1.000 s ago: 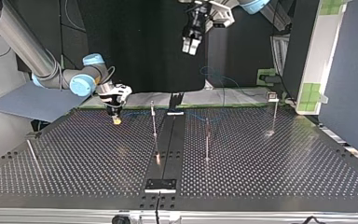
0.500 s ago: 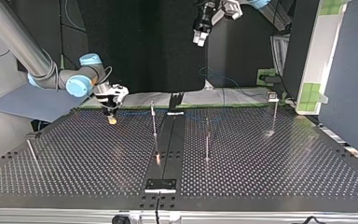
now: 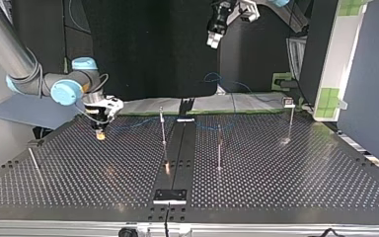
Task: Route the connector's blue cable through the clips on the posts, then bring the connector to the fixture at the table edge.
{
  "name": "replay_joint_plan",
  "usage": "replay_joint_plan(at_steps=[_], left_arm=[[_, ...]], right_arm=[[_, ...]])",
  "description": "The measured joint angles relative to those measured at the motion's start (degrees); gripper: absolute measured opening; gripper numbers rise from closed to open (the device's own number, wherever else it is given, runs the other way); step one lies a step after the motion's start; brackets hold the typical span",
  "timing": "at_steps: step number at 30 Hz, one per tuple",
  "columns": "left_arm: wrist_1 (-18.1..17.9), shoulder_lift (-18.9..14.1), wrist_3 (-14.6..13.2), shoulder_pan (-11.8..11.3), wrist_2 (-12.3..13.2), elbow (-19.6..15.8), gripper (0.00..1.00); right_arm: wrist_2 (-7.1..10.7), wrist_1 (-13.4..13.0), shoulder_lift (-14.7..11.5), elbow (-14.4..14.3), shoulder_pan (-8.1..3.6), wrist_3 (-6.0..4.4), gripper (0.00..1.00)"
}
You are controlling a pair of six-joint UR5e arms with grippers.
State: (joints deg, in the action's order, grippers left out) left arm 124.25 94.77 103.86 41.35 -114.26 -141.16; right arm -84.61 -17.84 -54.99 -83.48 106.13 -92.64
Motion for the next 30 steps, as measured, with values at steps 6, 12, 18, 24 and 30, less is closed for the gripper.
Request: replay_joint_plan(at_steps=[6,12,18,24,30], left_arm=[[-0.40,0.12,-1.35,-1.33,0.95,0.28,1.00],[-0.30,0.16,-1.64,-2.63,1.99,0.36,1.00],[-0.30,0.18,-2.39,-3.63,2.48,0.46,1.00],[-0.27,0.18,-2.97,-4.61,2.56,0.53,1.00],[0.30,0.18,-3.40,-5.54,2.60,0.82,1.00]], right_arm=[[-1.32,0.55,-3.02,-1.55,-0.40,-1.06,0.00],[-2.73,1.07,-6.13,-3.52,-1.12,-2.79,0.00],[-4.22,3.25,-9.05,-3.78,-2.62,-2.16,0.00],[-4.50,4.77,-11.45,-4.34,-4.72,-1.29,0.00],[-4.50,5.03,-14.32,-5.03,-7.58,-0.23,0.00]])
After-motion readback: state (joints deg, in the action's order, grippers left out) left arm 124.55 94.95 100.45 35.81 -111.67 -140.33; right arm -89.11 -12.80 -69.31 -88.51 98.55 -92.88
